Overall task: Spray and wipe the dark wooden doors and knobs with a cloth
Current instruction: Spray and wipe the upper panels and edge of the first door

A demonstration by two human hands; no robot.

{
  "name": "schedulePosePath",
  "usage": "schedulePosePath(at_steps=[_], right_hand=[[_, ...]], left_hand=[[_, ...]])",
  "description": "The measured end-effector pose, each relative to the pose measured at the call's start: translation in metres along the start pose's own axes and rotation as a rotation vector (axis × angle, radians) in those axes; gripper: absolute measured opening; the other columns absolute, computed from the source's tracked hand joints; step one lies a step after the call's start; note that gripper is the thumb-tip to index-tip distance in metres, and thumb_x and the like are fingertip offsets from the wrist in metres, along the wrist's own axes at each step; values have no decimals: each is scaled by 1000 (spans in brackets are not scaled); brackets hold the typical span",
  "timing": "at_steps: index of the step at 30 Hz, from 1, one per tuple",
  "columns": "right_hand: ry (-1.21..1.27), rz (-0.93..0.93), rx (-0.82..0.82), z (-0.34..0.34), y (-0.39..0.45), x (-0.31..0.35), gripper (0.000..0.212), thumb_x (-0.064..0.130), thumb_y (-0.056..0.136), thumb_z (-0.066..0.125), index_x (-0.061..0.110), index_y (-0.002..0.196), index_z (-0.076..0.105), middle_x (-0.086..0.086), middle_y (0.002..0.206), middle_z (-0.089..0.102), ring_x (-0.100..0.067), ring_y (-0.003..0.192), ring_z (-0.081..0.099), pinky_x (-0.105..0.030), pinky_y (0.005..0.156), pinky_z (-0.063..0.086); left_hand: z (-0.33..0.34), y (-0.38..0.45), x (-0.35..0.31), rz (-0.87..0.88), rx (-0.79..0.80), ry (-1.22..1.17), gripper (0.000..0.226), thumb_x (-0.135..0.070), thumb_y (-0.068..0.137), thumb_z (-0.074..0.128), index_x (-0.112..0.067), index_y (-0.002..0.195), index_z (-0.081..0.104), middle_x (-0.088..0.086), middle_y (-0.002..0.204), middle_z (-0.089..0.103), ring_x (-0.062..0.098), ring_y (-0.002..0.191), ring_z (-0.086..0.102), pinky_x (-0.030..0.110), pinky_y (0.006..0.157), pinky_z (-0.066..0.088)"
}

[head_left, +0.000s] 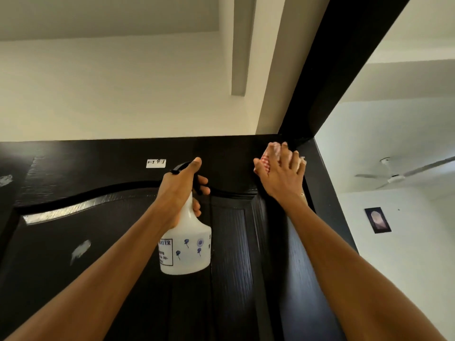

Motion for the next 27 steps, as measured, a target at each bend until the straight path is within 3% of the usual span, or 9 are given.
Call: schedulePosePath(at_steps=[3, 5, 9, 13, 15, 18, 20, 22, 27], right_hand=[[90, 179, 1, -7, 37, 20, 85, 78, 95, 8, 27, 162, -2, -13, 169, -5, -45, 153, -3, -65, 121, -3], [20, 137, 29, -10, 61, 39, 87, 80, 93, 2, 28, 162, -2, -13, 169, -4, -44, 154, -3, -65, 119, -10], [-93, -289, 83, -1, 63, 87, 87, 83, 90, 2, 33, 162, -2, -5, 170, -5, -40, 155, -3, -63, 120, -11], [-128, -614, 68, 8, 30, 63, 85, 85, 89, 6, 40, 161, -2, 3, 171, -7, -32, 156, -5, -59, 123, -2], [-113, -484, 33, 5, 19, 27, 85, 85, 89, 7, 40, 160, -3, 1, 171, -6, -33, 156, -4, -61, 123, 2], [-72, -105, -92, 1, -5, -3, 83, 80, 94, 15, 32, 161, 5, -10, 168, 7, -43, 152, 7, -62, 122, 4], [-33, -33, -109, 6, -26, 5, 81, 76, 97, 16, 29, 162, 6, -10, 169, 7, -44, 152, 5, -60, 120, -5], [4, -99, -73, 14, -42, 25, 80, 75, 97, 15, 30, 162, 0, -7, 170, -1, -42, 154, -3, -55, 120, -13], [-70, -582, 22, 32, -48, 92, 84, 78, 95, 16, 31, 162, -4, -2, 171, -1, -39, 155, 1, -59, 124, -3]], left_hand=[[-5, 3, -7, 34, -28, 1, 56, -54, 101, 57, 0, 106, 72, 20, 95, 77, 18, 38, 52, 29, 41, 47], [-9, 9, -12, 60, -34, 1, 56, -54, 101, 57, 0, 105, 72, 21, 96, 77, 18, 38, 52, 30, 41, 48], [-16, 18, -15, 82, -57, 2, 57, -54, 101, 56, 1, 106, 72, 22, 96, 77, 19, 39, 51, 30, 42, 47], [-1, 23, -7, 70, -64, -24, 58, -55, 101, 57, 1, 104, 73, 22, 97, 77, 18, 38, 50, 31, 45, 47], [2, 22, 1, 43, -70, -26, 57, -55, 101, 57, 0, 105, 73, 22, 98, 77, 18, 39, 51, 31, 46, 48], [3, 18, 8, 28, -76, -7, 58, -55, 101, 56, 1, 106, 72, 23, 98, 76, 18, 37, 51, 31, 44, 48], [1, 14, 12, 12, -95, 16, 58, -55, 101, 57, 1, 104, 72, 21, 94, 77, 18, 36, 51, 31, 43, 49], [-9, 10, 16, 1, -117, 29, 58, -54, 101, 58, 2, 103, 72, 19, 89, 78, 19, 36, 52, 31, 42, 49], [-54, 4, 17, -31, -192, 9, 58, -54, 101, 58, 2, 99, 70, 21, 89, 78, 25, 42, 53, 31, 45, 49]])
Point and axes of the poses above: each hand's wrist, its own y-axis towards the middle knuckle, its own z-axis out of the palm, x = y × z, the point moved 4 cm from there along y, towards the middle knuckle
